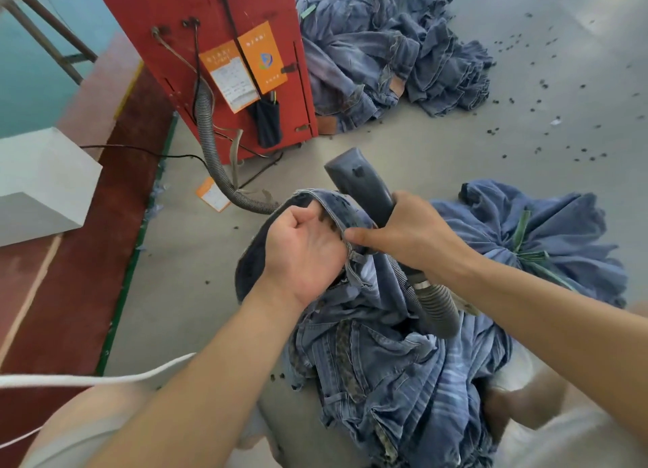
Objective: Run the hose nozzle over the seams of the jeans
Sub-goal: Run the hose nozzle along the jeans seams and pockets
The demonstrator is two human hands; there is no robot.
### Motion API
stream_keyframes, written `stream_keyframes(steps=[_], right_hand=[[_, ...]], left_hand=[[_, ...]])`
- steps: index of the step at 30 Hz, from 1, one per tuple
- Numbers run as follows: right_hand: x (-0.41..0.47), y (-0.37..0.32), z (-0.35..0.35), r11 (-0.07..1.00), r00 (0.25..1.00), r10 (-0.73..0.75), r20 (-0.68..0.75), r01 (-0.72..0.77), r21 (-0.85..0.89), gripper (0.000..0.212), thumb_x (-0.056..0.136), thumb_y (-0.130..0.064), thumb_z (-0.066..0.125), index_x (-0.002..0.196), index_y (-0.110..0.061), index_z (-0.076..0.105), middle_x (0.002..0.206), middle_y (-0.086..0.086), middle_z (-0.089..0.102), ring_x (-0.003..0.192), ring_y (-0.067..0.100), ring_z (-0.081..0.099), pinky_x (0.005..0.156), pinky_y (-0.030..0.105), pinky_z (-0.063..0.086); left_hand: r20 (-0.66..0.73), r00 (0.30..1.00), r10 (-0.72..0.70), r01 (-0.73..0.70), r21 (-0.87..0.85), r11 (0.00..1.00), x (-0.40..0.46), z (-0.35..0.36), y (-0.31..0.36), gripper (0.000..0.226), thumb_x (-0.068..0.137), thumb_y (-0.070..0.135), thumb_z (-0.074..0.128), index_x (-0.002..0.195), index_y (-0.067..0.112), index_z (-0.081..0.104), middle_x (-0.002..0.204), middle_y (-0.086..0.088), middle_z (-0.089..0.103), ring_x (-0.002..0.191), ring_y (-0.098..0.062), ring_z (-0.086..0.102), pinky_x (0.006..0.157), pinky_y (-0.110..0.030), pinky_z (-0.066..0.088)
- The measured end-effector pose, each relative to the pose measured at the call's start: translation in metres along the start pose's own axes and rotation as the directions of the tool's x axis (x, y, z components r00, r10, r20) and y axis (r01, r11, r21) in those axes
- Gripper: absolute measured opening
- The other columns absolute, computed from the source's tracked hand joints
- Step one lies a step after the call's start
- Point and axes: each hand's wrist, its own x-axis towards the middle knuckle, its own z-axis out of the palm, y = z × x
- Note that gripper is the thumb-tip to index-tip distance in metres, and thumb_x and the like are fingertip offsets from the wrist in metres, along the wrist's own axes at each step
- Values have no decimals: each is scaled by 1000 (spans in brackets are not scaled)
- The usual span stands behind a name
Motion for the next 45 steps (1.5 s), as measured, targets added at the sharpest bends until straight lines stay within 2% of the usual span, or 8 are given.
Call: stream_keyframes(steps=[5, 8, 14, 19, 23, 30, 35, 45], right_hand=[[2, 0, 5, 999, 1000, -2, -11, 1, -54, 55, 66, -53, 92, 92, -19, 57, 78, 0, 68, 71, 14, 66, 58, 33, 51], [9, 2, 4, 988, 1000, -16, -25, 12, -156, 36, 74, -33, 85, 85, -20, 53, 71, 1, 65, 59, 13, 61, 47, 28, 44], [24, 7, -19, 928, 988, -5, 153, -52, 368, 15, 82, -4, 79, 85, -4, 65, 65, 9, 63, 57, 22, 65, 55, 33, 54], [31, 11, -36, 843, 983, 13, 183, -109, 527, 15, 84, -2, 80, 82, -2, 65, 56, 2, 60, 51, 13, 60, 51, 24, 54], [29, 7, -43, 899, 994, 4, 111, -52, 436, 22, 89, -12, 80, 102, -3, 64, 69, 3, 75, 56, 12, 67, 52, 22, 54], [-2, 9, -68, 970, 971, -239, 28, 238, 42, 34, 92, -57, 65, 109, -39, 41, 65, 3, 74, 56, 22, 70, 60, 43, 57], [-14, 6, -70, 851, 915, -355, 192, 401, -339, 27, 86, -65, 60, 96, -42, 51, 76, -20, 66, 63, -1, 62, 54, 15, 45], [5, 0, -77, 935, 952, -291, 95, 304, -183, 20, 95, -50, 62, 93, -31, 58, 56, 4, 67, 42, 18, 61, 43, 36, 51]], left_hand=[[93, 994, -60, 49, 115, 992, 3, 0, -5, 61, 90, 16, 29, 150, 8, 42, 145, -21, 48, 129, -36, 45, 121, -47, 29], [50, 994, -99, 78, 324, 943, 4, -3, -4, 61, 92, 15, 30, 151, 9, 45, 136, -16, 57, 110, -27, 55, 97, -42, 42], [-229, 973, -2, 183, 774, 606, 8, -10, -4, 58, 101, 25, 59, 154, 32, 39, 123, 7, 73, 105, -11, 71, 97, -39, 54], [-190, 981, -49, 180, 779, 601, 0, -16, 1, 36, 90, 16, 77, 124, 6, 69, 113, -16, 76, 90, -24, 69, 75, -33, 56], [-246, 965, 91, 112, 699, 706, 1, -17, -1, 30, 79, 11, 82, 108, 5, 76, 105, -18, 78, 88, -27, 73, 81, -38, 60], [-391, 885, 254, 26, 586, 810, 2, -24, 22, 3, 92, 8, 74, 94, 10, 74, 84, -11, 74, 57, -19, 67, 44, -26, 51], [-397, 884, 246, 5, 534, 846, 0, -30, 30, 11, 93, 10, 72, 87, 14, 81, 95, -14, 75, 83, -31, 69, 83, -49, 55], [-435, 882, 184, 73, 511, 857, -6, -33, 27, 18, 100, 15, 62, 99, 6, 78, 97, -18, 77, 78, -27, 77, 66, -35, 63]])
